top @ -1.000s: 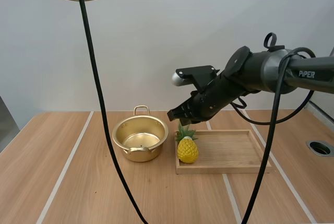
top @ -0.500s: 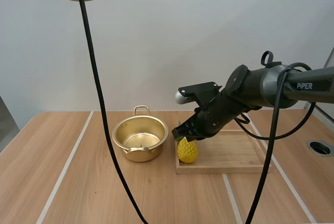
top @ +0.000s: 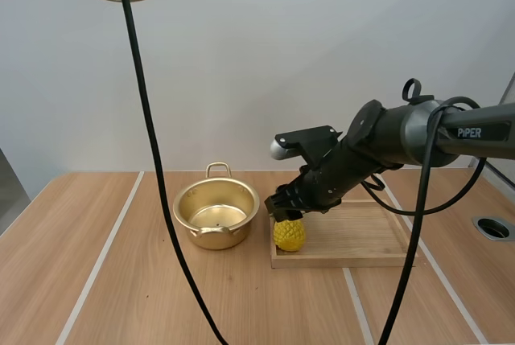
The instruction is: Open the pot, put the pineapple inside, and close it
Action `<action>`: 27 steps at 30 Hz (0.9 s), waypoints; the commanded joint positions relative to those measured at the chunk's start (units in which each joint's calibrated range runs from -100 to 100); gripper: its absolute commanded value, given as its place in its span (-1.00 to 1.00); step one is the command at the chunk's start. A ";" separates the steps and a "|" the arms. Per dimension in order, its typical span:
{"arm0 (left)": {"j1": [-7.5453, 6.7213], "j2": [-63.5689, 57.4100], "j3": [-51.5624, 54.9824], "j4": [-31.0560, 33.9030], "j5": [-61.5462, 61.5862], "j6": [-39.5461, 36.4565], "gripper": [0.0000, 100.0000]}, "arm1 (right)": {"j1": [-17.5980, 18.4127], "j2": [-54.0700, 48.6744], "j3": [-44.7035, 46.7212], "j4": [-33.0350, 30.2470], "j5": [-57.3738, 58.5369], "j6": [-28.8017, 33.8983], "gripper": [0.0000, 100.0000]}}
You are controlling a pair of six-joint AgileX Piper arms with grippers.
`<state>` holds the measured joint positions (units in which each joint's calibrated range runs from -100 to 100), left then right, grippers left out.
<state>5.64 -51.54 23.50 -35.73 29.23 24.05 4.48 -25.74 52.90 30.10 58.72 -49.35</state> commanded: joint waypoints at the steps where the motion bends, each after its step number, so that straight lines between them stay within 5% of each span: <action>1: 0.09 -0.36 -0.50 0.33 -1.38 -0.43 -1.00 | 0.02 -0.38 0.26 0.31 -0.78 -0.08 1.00; 27: 0.09 -0.36 -0.50 0.33 -1.38 -0.43 -1.00 | 0.02 9.29 0.84 0.08 -3.10 -0.08 1.00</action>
<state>5.64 -51.54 23.50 -35.73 29.23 24.05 4.48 -16.77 53.66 30.22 56.40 -49.35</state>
